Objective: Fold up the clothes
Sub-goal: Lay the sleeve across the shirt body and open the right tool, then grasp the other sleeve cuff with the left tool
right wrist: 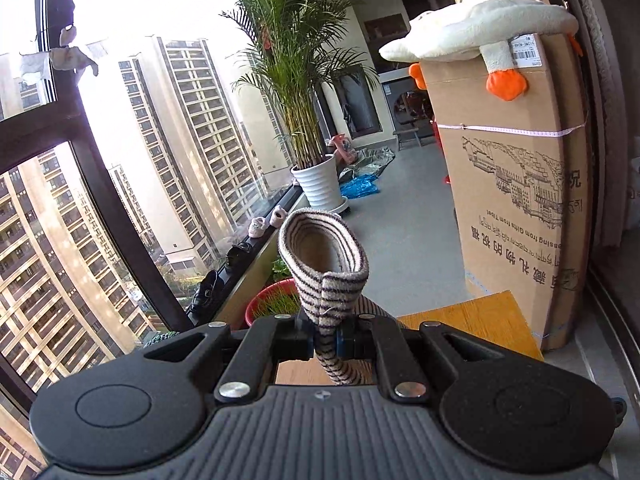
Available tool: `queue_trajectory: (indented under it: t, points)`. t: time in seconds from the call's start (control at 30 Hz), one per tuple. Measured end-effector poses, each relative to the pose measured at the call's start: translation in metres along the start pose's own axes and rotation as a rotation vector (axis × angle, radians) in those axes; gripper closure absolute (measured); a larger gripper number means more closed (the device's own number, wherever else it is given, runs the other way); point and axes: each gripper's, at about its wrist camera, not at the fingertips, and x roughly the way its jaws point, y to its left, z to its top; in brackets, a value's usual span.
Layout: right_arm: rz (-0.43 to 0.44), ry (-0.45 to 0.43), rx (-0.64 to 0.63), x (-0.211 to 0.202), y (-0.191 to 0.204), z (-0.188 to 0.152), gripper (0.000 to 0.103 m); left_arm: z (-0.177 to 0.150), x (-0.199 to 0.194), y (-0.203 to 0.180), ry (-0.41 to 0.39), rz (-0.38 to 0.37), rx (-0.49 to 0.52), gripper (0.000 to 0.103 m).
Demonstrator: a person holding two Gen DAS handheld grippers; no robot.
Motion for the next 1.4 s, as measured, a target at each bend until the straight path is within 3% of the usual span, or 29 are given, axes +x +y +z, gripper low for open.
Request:
queue_trajectory:
  t: [0.17,0.33,0.53,0.77,1.0,1.1,1.23,1.4]
  points:
    - [0.036,0.02,-0.039,0.002,0.013,-0.009,0.086,0.0,-0.001,0.0,0.0,0.0,0.0,0.0]
    - [0.075,-0.003,-0.101,-0.005,0.025,-0.013,0.058,-0.001,-0.001,0.001,0.0,0.0,0.0,0.0]
    - [0.108,-0.002,-0.117,-0.008,0.027,-0.017,0.048,-0.001,-0.001,0.0,0.0,0.001,0.001,0.0]
    - [0.101,0.04,-0.078,0.001,0.003,-0.029,0.04,-0.001,0.001,-0.004,0.011,0.017,0.026,0.0]
    - [0.118,0.092,-0.024,-0.007,-0.041,-0.072,0.02,-0.001,0.003,-0.007,0.024,0.03,0.053,0.0]
    - [0.173,0.111,0.016,-0.016,-0.064,-0.102,0.018,-0.001,0.004,-0.01,0.033,0.044,0.074,0.0]
    - [0.351,0.096,0.117,-0.023,-0.096,-0.138,0.001,-0.001,0.01,-0.022,0.077,0.088,0.153,0.0]
    - [0.551,0.072,0.291,-0.013,-0.134,-0.172,0.0,-0.004,0.02,-0.039,0.123,0.17,0.267,0.0]
